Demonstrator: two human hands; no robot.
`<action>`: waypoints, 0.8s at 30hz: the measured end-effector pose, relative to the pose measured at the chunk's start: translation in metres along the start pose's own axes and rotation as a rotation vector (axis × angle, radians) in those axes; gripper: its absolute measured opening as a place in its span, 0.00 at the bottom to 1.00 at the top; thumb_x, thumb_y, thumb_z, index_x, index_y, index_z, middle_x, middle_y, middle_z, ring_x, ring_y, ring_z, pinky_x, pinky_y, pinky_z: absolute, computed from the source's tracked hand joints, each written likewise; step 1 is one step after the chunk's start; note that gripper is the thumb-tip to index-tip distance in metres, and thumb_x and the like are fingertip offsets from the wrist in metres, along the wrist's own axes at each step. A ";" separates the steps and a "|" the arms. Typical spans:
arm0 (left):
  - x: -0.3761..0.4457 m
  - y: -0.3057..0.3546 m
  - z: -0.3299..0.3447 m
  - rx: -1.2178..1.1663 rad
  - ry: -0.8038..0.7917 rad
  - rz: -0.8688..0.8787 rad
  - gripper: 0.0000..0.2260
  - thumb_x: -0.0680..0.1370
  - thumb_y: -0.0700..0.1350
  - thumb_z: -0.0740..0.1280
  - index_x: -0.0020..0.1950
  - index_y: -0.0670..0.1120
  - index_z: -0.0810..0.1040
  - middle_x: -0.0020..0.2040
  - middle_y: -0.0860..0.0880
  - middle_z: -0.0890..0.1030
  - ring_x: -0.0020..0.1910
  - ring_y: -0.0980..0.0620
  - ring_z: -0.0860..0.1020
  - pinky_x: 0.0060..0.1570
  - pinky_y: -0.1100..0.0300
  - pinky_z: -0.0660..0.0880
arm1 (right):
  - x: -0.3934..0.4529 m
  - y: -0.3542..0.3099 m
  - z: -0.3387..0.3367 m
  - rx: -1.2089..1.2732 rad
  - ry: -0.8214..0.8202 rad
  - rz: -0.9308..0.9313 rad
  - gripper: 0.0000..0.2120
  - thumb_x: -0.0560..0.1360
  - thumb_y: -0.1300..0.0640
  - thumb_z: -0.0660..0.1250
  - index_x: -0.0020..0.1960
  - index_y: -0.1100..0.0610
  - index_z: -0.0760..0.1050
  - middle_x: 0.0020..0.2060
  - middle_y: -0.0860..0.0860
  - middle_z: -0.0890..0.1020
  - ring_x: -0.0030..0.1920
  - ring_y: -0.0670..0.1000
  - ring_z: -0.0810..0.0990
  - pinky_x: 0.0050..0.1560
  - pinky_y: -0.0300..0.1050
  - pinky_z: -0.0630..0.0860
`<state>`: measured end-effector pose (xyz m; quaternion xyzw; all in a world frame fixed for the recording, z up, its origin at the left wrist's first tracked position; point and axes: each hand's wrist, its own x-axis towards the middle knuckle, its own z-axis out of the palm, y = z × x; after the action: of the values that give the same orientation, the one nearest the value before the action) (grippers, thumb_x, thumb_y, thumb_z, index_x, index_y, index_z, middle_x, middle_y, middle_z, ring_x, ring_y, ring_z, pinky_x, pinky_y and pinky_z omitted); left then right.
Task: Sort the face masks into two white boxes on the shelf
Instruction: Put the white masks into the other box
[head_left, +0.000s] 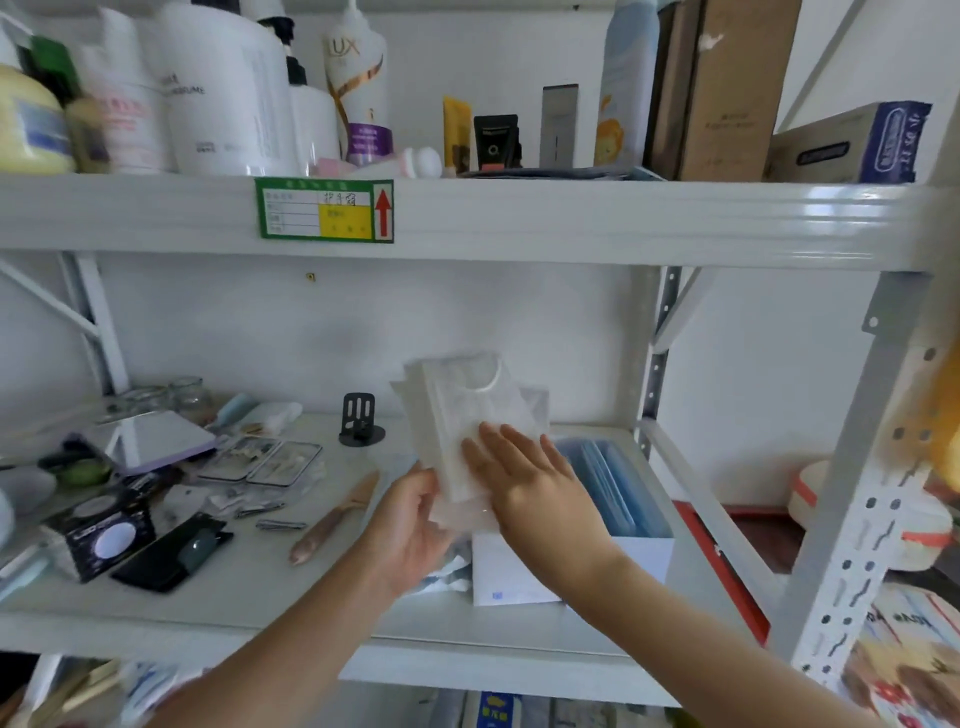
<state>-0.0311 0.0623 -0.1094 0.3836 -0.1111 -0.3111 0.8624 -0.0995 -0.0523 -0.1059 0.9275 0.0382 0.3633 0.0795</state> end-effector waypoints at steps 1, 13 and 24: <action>-0.001 0.002 -0.004 -0.057 0.002 0.005 0.14 0.79 0.36 0.53 0.56 0.39 0.77 0.40 0.44 0.86 0.36 0.51 0.86 0.34 0.61 0.82 | 0.001 -0.004 -0.001 0.016 0.028 -0.017 0.22 0.58 0.64 0.75 0.53 0.56 0.83 0.51 0.56 0.85 0.50 0.56 0.85 0.45 0.56 0.82; -0.015 0.013 -0.008 -0.081 -0.126 0.066 0.34 0.72 0.66 0.56 0.57 0.39 0.81 0.52 0.38 0.84 0.47 0.44 0.85 0.40 0.52 0.82 | 0.001 -0.034 -0.031 0.049 -0.112 0.001 0.25 0.63 0.44 0.65 0.59 0.49 0.79 0.57 0.50 0.81 0.52 0.52 0.72 0.50 0.54 0.78; -0.022 0.026 -0.003 0.211 -0.039 0.196 0.13 0.77 0.33 0.61 0.57 0.43 0.79 0.47 0.46 0.86 0.48 0.48 0.83 0.54 0.52 0.75 | 0.057 -0.007 -0.038 0.870 -0.266 0.657 0.34 0.74 0.43 0.64 0.72 0.61 0.59 0.67 0.56 0.68 0.66 0.55 0.71 0.61 0.47 0.70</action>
<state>-0.0355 0.0909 -0.0916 0.4533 -0.1970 -0.2193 0.8412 -0.0841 -0.0339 -0.0417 0.8759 -0.1168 0.1998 -0.4235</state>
